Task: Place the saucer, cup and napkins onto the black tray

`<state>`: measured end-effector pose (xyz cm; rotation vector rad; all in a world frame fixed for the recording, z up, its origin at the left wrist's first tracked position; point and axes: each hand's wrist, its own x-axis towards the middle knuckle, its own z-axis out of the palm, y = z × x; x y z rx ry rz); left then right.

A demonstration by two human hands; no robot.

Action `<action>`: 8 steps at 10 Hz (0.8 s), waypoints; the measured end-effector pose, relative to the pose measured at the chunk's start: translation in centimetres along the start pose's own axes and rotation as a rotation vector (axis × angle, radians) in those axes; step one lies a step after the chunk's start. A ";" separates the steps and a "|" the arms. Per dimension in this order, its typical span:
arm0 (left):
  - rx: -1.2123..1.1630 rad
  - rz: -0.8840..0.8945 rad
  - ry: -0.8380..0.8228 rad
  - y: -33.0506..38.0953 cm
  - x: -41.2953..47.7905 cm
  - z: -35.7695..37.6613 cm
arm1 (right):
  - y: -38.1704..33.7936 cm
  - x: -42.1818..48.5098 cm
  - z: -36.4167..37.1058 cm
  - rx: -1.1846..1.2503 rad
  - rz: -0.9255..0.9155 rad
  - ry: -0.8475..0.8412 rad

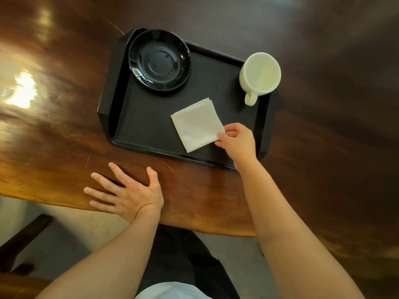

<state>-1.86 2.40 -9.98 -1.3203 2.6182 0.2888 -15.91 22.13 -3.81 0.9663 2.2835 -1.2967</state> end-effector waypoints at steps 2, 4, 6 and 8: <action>0.001 -0.001 -0.018 0.0 0.0 0.1 | 0.1 -0.2 -0.4 0.020 0.018 -0.008; 0.032 0.007 -0.116 0.5 -0.2 -1.1 | 1.0 -2.7 -2.1 -0.101 0.018 -0.077; 0.127 0.038 -0.410 2.0 0.1 -7.6 | 0.9 -7.7 -5.2 -0.313 -0.044 -0.208; 0.168 0.677 -0.482 6.2 -3.9 -16.9 | -2.3 -13.8 -10.8 -0.513 -0.208 -0.275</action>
